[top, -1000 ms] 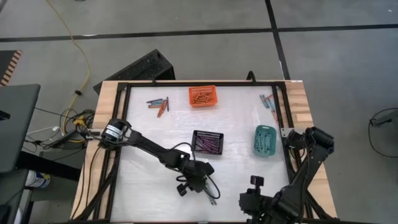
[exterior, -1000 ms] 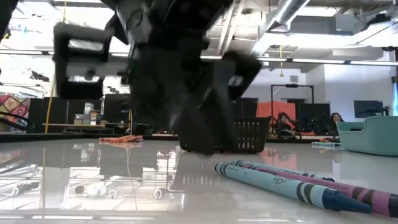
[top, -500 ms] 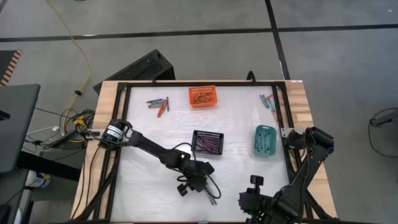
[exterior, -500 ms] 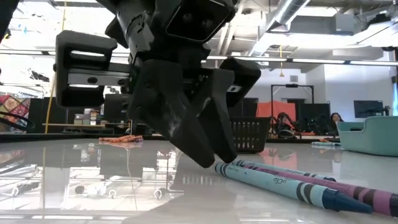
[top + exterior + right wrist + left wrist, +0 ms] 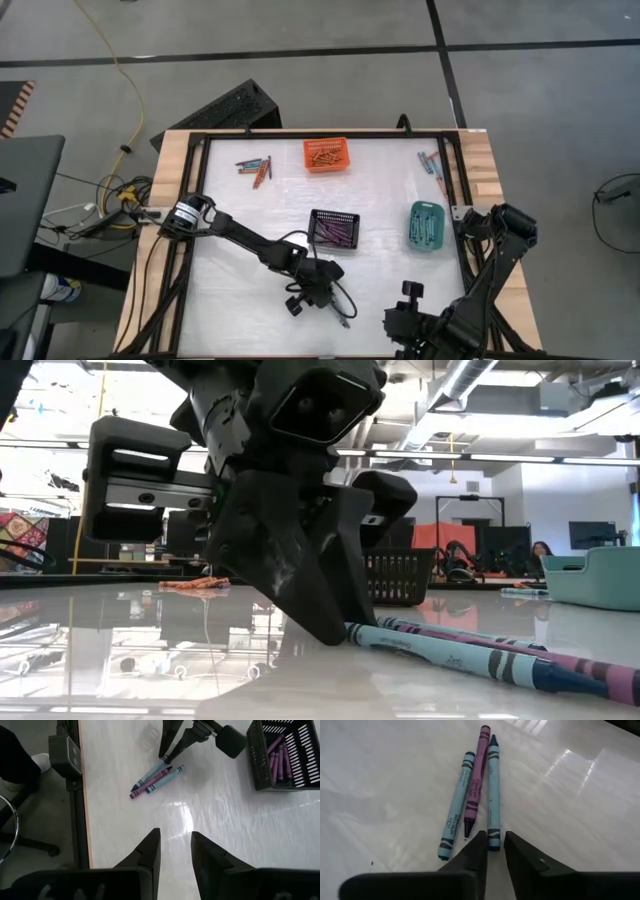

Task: Sort crayons
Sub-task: Put the blue green crayon into the green bin

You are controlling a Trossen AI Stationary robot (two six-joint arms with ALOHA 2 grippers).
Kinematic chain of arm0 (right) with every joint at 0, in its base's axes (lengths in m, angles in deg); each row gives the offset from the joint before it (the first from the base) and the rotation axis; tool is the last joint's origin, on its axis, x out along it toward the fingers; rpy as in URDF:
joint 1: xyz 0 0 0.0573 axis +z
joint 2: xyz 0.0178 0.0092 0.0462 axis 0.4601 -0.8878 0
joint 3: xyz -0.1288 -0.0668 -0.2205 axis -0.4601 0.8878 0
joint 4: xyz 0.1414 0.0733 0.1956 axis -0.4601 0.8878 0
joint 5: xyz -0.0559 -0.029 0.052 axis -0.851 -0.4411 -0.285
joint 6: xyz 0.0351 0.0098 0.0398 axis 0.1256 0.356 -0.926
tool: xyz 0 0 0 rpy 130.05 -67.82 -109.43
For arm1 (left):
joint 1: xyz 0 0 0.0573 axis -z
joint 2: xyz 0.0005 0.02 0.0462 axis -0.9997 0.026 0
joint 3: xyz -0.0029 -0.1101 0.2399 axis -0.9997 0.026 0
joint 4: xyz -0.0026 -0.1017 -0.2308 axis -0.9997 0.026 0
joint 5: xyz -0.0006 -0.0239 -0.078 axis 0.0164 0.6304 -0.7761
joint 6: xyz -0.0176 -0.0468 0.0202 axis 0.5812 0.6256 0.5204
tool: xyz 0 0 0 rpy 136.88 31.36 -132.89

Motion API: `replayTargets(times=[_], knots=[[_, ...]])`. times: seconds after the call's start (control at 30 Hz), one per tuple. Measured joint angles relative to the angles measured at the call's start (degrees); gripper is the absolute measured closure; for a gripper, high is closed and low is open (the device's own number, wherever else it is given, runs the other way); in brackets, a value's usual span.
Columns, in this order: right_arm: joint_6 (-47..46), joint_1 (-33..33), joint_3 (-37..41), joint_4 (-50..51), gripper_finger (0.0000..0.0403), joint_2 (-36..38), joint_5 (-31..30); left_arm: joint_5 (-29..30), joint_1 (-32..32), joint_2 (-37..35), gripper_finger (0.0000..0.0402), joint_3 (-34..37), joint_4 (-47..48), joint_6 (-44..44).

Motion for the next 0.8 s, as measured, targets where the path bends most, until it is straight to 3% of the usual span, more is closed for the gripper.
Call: replayTargets(times=[0.17, 0.53, 0.8], knots=[[0.0, 0.0, 0.0, 0.0, 0.0300, 0.0, 0.0, -0.7, 0.3, 0.0, 0.0394, 0.0, 3.5, -1.8], [0.0, 0.0, 0.0, 0.2, 0.0300, 0.0, -0.3, -4.1, 0.3, -0.5, 0.0400, -0.1, 8.7, -1.9], [0.0, 0.0, 0.0, 1.4, 0.0300, 0.0, -0.3, -3.4, 0.5, -5.7, 0.0401, 0.3, 16.3, -1.8]])
